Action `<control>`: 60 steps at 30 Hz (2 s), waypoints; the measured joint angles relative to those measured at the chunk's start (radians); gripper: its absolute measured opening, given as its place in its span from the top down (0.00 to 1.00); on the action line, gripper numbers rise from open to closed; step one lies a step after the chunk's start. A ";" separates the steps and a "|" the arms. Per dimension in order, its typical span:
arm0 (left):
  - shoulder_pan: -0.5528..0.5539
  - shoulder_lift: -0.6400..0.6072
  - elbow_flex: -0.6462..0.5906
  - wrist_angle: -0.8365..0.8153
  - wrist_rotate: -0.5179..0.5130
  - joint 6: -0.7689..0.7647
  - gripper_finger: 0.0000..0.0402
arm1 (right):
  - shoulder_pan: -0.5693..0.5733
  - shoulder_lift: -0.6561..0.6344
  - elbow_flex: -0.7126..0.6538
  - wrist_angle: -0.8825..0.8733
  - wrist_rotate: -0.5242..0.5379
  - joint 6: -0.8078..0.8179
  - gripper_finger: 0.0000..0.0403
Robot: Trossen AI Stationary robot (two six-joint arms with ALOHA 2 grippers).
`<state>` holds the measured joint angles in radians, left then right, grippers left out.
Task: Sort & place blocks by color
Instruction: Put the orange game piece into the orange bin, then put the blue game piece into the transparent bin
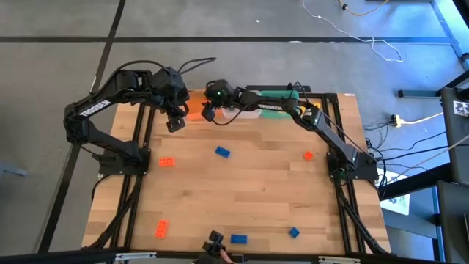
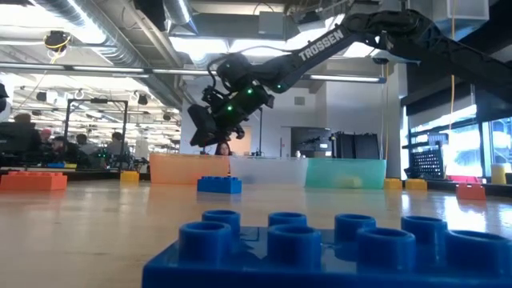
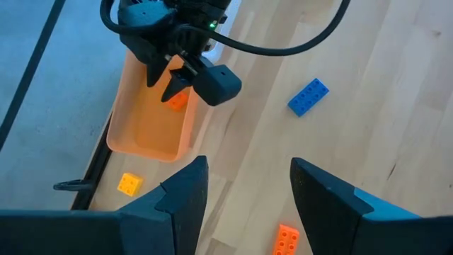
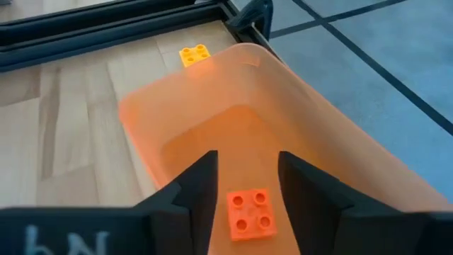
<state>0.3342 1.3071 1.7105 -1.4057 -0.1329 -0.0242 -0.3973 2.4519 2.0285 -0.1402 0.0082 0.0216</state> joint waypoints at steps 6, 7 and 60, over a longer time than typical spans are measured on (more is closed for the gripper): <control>0.000 0.000 0.000 0.000 0.000 0.000 0.52 | 0.000 0.000 0.000 0.000 -0.002 0.000 0.68; 0.000 0.000 0.000 0.000 0.000 0.000 0.52 | 0.000 0.000 0.000 0.000 -0.006 -0.001 0.69; -0.286 -0.036 -0.610 0.192 0.101 -0.362 0.52 | 0.339 -0.322 -0.058 -1.004 -0.124 -0.209 0.58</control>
<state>0.0483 1.2714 1.1006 -1.2135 -0.0322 -0.3866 -0.0586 2.1302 1.9702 -1.1441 -0.1161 -0.1877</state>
